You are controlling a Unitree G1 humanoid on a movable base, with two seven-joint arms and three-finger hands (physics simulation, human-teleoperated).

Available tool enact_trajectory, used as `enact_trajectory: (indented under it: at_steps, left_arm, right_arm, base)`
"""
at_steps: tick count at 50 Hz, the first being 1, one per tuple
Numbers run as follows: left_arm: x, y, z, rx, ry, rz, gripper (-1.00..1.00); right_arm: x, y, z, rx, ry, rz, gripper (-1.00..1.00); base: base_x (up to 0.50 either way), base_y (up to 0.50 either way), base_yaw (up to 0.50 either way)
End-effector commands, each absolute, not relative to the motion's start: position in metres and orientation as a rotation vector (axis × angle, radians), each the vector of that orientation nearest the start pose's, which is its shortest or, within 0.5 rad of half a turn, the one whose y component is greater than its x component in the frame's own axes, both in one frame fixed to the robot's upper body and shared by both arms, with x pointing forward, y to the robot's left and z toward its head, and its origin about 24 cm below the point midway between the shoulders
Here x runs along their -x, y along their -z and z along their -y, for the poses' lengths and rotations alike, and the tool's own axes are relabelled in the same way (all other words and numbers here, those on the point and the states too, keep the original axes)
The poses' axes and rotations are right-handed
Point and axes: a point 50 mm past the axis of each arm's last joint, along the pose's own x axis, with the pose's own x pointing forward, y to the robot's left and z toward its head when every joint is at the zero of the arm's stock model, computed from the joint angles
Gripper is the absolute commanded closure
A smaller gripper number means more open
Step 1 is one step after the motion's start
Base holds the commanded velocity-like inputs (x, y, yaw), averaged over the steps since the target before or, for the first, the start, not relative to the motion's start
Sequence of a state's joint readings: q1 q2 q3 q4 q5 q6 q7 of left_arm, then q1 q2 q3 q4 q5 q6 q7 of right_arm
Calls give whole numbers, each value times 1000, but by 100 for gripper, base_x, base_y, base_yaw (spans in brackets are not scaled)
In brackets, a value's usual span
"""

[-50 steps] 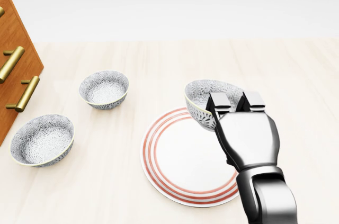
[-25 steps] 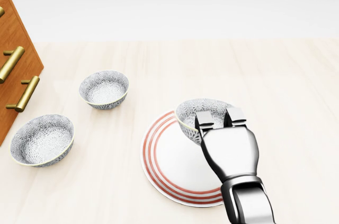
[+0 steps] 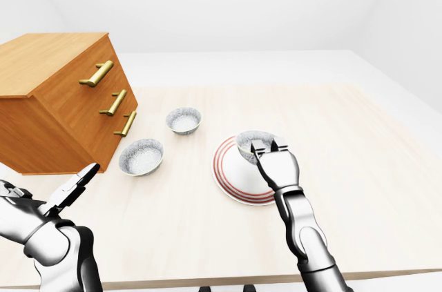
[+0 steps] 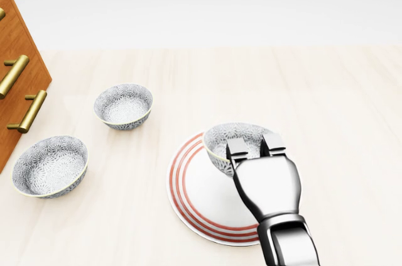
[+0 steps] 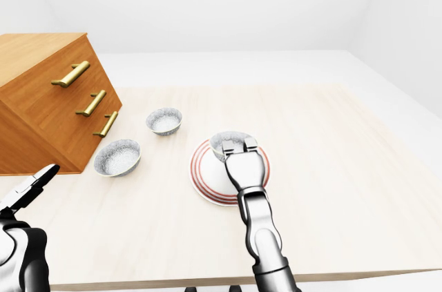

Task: Put the bowl at the front on the plate.

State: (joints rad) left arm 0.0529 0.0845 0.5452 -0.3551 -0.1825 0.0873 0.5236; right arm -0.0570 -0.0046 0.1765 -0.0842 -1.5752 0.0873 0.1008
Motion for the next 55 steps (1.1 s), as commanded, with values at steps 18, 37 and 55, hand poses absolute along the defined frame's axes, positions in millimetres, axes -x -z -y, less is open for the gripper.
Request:
enact_trajectory:
  at_steps: [18,37,55]
  left_arm:
    - [-185,-114,-303,78,-1018,283,-100]
    - [-185,-114,-304,90,-1019,283,-100]
    - [-183,-116,-304,98,-1020,296,-100]
  right_arm:
    - [-278,-67,98,1566,-59,161,100]
    - [-279,-50,97,1540,-79,145,100]
    - [-275,-41,99,1509,-71,143,100]
  base:
    - [0,0,0]
    - [0,0,0]
    - [0,0,0]
